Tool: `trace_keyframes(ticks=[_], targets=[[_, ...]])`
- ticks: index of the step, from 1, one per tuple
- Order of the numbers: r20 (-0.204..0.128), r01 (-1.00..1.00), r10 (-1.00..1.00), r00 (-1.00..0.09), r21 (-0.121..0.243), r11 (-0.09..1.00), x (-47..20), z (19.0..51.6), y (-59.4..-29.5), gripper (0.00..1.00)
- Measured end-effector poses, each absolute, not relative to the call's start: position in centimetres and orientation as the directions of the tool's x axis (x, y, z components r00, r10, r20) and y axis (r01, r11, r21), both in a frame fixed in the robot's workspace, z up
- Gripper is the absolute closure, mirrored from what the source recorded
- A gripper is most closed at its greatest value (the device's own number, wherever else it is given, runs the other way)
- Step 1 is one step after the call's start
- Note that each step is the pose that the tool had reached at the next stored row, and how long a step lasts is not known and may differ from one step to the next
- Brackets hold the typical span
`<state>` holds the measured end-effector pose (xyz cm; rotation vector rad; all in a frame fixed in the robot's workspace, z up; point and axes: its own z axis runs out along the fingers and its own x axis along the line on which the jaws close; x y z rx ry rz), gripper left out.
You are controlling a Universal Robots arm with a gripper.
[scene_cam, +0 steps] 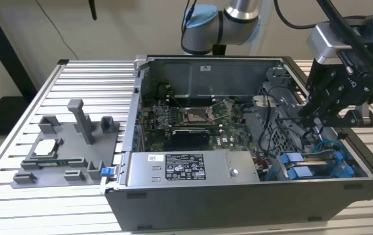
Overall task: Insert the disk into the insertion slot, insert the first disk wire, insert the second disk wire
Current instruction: 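Insert the first disk wire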
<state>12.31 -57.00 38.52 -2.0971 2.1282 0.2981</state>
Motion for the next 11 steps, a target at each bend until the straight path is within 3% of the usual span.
trace_keyframes(ticks=[8, 11], targets=[[-0.264, -0.999, -0.964, -0.020, 0.044, 0.008, 12.3, 38.5, -58.2, 0.00], [-0.297, -0.999, -0.955, -0.019, 0.044, 0.007, 12.3, 38.5, -58.3, 0.00]])
